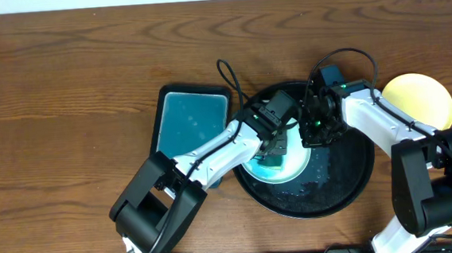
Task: Clean dirty plates on tray and stack at the side
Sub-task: 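Return the sponge to the basin with the left gripper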
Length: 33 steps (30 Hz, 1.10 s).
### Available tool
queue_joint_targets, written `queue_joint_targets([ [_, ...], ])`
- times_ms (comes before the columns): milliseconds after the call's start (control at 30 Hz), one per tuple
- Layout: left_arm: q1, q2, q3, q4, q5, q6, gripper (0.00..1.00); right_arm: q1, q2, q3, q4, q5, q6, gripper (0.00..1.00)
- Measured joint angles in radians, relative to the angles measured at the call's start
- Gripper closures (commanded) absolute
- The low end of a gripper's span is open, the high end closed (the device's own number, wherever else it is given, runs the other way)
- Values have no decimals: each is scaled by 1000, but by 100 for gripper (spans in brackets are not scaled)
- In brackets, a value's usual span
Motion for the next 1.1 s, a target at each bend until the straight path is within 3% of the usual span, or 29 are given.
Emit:
queue_joint_targets([
  [300,60,-58,-1,-57,-43,78,93,0,0,0,-1,0,0,99],
  [433,68,-185,-1,-57,-43,117,93,0,0,0,2,5,10,75],
  [533,77,-302,-1,-74,-42,140,93,0,0,0,8,11,4,73],
  [667,156,-378,-1,-132,-39,160,92,0,0,0,12,15,4,74],
  [967,418,-370,-14,-211,-41,223,93,0,0,-9,52,13,4,77],
  [1100,480,-369,-63,-213,-43,254,93,6,-6,-53,116,0,18,90],
])
